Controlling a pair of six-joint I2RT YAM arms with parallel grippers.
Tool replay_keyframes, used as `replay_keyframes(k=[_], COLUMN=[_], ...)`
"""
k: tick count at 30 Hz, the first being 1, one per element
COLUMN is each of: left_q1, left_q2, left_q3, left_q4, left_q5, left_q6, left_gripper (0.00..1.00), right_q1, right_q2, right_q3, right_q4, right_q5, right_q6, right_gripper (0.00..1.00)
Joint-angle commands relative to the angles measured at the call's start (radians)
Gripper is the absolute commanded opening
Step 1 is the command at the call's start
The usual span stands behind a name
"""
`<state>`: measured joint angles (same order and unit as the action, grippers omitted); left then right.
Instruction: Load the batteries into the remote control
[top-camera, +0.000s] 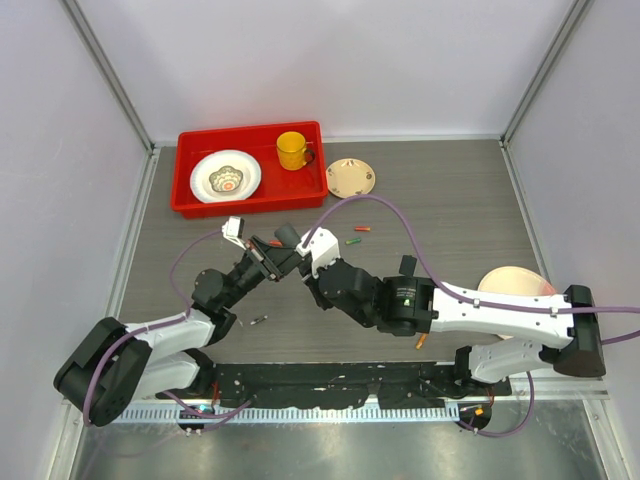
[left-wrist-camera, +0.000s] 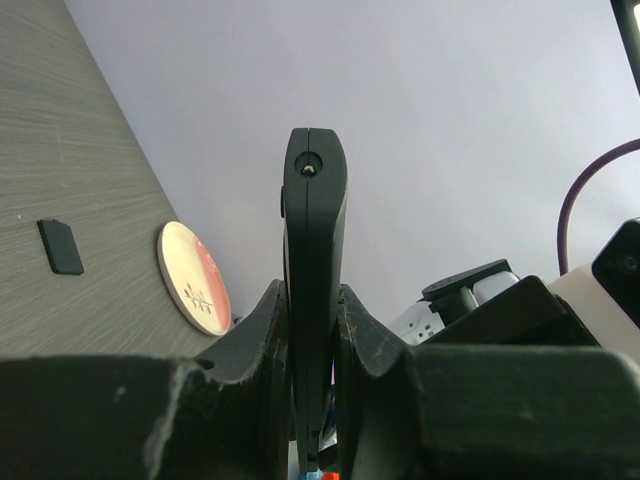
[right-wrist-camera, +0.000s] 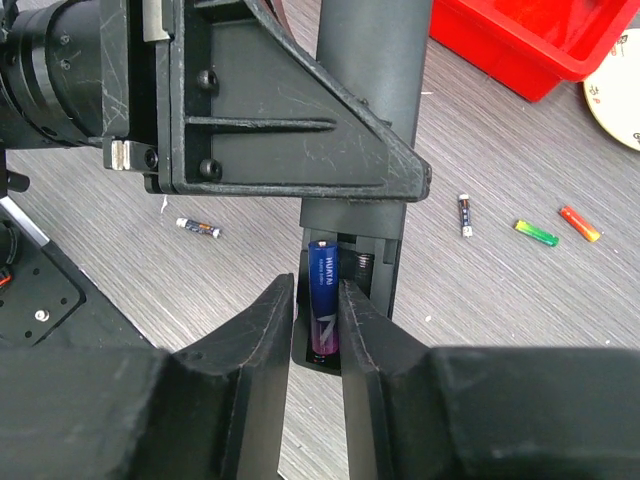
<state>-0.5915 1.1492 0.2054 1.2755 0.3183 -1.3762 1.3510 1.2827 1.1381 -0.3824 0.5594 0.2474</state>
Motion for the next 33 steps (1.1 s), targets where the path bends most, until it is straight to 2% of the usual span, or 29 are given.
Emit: replay_keyframes(k=[1,14,17,21,25,29,30,31,32,33], left_q1=[-0.004,-0.002,-0.004,-0.002,-0.002,-0.002,-0.002,-0.002,-0.002,-0.002], left_q2=[-0.019,-0.016,-0.013,-0.009,-0.003,-0.005,-0.006,-0.008,-0.011,-0.016], left_q3=[0.006,0.002,-0.001,-0.001,0.002,0.005,0.005,0.006,0.006,0.008], left_q4=[0.254,0.254,0.254,0.254,0.254,0.254,0.254,0.254,0.255,0.255], left_q5=[-0.019,-0.018,-0.018,-0.019,-0.019,-0.018,-0.016,-0.015,-0.012,-0.01], left_q6=[0.009,0.011,0.012,0.014,0.016,0.016,0.016,0.016,0.016,0.016], left_gripper=[0.0,0.0,0.0,0.0,0.0,0.0,0.0,0.0,0.0,0.0], right_q1=[0.008,0.007,0.007,0.007,0.007,0.004,-0.012,-0.027,-0.039,-0.082], right_q2=[-0.048,-0.066,-0.083,-0.112,-0.125,-0.155,-0.167,-0.198,-0.219,-0.238], right_q3=[0.005,0.008,0.008,0.011,0.012,-0.011,-0.041,-0.063,-0.087,-0.125], right_q4=[0.036,0.039,0.051,0.06,0.059,0.076,0.103,0.118,0.137,0.166], right_q5=[0.042,0.066,0.054,0.022,-0.003,0.045,0.045,0.04,0.027,-0.017], right_q6=[0.032,0.038,0.039,0.041,0.043,0.059,0.091,0.114,0.142,0.183], right_gripper=[0.31,0.33,0.37,0.48,0.53,0.59,0.67,0.7,0.8,0.83])
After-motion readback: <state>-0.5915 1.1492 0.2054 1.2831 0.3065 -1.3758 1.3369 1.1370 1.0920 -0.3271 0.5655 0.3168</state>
